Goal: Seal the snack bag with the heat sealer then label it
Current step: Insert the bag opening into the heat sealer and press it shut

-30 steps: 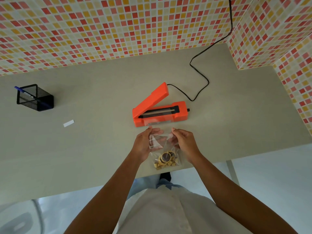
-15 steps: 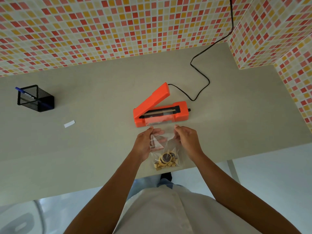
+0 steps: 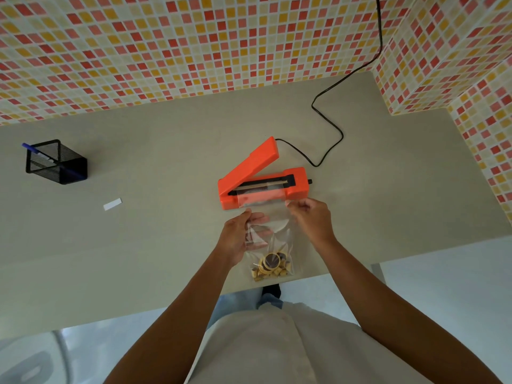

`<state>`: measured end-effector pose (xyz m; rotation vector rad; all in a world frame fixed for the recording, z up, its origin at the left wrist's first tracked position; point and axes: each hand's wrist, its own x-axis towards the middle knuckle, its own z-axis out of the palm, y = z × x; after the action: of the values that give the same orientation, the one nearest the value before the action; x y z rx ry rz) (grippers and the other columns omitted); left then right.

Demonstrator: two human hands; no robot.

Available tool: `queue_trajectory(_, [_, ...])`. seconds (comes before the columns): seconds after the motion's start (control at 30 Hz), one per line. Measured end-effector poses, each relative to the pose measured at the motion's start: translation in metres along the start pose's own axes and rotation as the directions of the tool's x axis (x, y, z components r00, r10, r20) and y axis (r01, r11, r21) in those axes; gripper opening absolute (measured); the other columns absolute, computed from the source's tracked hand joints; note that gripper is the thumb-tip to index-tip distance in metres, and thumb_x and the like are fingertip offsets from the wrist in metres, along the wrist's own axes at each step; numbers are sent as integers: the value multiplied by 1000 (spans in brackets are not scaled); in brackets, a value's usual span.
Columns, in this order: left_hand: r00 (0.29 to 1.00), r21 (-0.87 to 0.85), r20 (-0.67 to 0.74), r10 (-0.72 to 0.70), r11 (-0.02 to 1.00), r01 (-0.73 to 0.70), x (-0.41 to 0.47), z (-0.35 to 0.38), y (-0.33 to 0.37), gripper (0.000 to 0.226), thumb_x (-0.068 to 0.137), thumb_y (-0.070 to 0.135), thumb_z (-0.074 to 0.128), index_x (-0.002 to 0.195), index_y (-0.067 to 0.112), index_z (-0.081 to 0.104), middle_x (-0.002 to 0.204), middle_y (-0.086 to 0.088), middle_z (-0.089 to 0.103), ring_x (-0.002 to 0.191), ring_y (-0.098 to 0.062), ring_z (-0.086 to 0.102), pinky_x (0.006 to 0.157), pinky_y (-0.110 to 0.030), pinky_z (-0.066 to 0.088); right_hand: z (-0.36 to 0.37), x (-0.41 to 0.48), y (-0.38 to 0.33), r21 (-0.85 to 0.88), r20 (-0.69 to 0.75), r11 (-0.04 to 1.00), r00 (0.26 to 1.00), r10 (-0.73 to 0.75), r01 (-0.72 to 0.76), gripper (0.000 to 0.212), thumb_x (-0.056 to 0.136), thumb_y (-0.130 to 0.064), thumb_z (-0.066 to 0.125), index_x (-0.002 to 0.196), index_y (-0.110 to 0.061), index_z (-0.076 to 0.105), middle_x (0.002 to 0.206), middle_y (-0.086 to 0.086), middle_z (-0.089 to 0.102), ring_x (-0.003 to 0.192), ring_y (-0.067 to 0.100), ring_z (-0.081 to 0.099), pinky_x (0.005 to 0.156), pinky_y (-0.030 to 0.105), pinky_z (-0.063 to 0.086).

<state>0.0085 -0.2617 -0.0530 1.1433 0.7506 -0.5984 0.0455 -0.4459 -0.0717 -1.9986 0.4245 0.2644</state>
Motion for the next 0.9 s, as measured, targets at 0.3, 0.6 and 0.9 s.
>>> queue_trajectory(0.3, [1000, 16, 1, -8, 1000, 7, 1, 0, 2, 39, 106, 34, 37, 115, 9, 66, 111, -2, 75, 95, -29, 74, 86, -50, 56, 4, -13, 3, 147, 76, 986, 995, 71, -82, 32, 90, -24, 72, 63, -7, 69, 56, 4, 61, 52, 11, 52, 59, 25, 44])
queue_trajectory(0.6, [1000, 2, -6, -9, 1000, 9, 1, 1, 3, 39, 106, 33, 37, 113, 10, 67, 111, -3, 75, 99, -30, 72, 85, -50, 56, 5, -13, 2, 184, 83, 976, 992, 99, -113, 29, 89, -24, 72, 65, -8, 71, 59, 5, 63, 55, 14, 53, 63, 29, 45])
queue_trajectory(0.9, [1000, -11, -3, -7, 1000, 7, 4, 0, 3, 39, 105, 33, 37, 113, 9, 68, 113, -3, 74, 103, -31, 71, 78, -47, 58, 4, -10, 2, 217, 87, 969, 991, 101, -118, 32, 89, -24, 72, 69, 0, 70, 60, 9, 62, 55, 15, 53, 63, 30, 46])
